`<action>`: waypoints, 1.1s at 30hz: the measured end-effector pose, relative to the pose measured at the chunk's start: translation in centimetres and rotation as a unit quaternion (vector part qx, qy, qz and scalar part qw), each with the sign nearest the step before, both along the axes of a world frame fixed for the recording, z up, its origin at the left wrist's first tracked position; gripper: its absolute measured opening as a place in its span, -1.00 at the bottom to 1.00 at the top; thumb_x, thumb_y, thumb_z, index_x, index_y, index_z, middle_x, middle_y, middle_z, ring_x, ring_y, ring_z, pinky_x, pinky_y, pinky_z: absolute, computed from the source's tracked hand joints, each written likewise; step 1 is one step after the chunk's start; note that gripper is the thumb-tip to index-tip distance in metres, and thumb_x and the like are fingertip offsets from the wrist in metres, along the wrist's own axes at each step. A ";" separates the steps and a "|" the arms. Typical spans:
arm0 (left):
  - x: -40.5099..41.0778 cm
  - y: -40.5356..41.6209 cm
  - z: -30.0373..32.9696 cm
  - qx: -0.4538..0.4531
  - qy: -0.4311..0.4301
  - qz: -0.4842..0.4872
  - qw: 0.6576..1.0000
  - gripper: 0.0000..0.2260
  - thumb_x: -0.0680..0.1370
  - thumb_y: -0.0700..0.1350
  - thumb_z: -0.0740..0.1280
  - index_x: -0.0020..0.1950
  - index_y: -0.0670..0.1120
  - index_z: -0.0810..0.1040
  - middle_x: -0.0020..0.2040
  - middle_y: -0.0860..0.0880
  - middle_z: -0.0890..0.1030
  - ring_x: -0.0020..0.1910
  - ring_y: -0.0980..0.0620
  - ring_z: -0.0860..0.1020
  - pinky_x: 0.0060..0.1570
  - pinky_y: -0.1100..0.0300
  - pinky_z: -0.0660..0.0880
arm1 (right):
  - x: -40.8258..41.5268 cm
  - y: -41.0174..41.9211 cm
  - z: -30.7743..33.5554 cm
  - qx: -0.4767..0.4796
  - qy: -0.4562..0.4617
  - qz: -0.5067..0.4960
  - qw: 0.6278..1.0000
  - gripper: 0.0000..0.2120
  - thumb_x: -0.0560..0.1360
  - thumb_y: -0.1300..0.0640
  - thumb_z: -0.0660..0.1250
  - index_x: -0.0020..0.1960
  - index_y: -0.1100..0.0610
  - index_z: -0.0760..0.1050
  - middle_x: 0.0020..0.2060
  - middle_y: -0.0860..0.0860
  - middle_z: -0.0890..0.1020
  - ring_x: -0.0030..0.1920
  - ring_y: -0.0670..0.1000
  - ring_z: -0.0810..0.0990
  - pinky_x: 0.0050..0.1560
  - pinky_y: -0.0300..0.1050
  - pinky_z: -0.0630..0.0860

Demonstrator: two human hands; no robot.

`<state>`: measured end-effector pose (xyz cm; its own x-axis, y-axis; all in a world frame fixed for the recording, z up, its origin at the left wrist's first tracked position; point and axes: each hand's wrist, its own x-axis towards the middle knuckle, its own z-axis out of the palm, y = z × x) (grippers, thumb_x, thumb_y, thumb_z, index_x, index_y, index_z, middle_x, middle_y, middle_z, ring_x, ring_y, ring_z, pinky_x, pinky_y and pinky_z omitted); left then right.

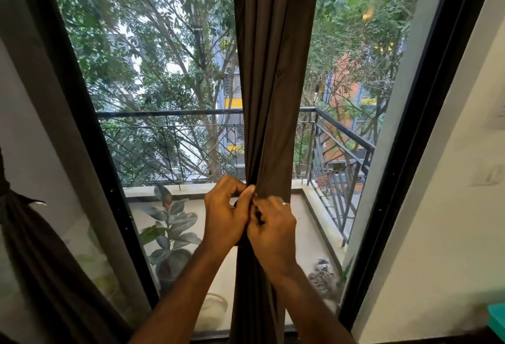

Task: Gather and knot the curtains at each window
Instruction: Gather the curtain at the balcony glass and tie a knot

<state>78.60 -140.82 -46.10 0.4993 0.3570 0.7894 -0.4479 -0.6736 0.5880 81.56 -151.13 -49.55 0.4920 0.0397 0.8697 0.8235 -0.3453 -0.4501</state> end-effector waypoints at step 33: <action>-0.8 1.1 -0.2 0.065 -0.022 0.119 0.991 -0.81 0.53 -0.16 0.36 -0.27 -0.12 0.46 -0.31 0.04 0.46 -0.31 0.13 0.40 -0.26 0.10 0.37 | 0.1 0.4 0.2 -0.047 0.000 -0.095 0.994 -0.93 0.51 0.20 0.35 -0.13 0.07 0.55 -0.28 -0.03 0.54 -0.23 0.09 0.52 -0.14 -0.02 0.25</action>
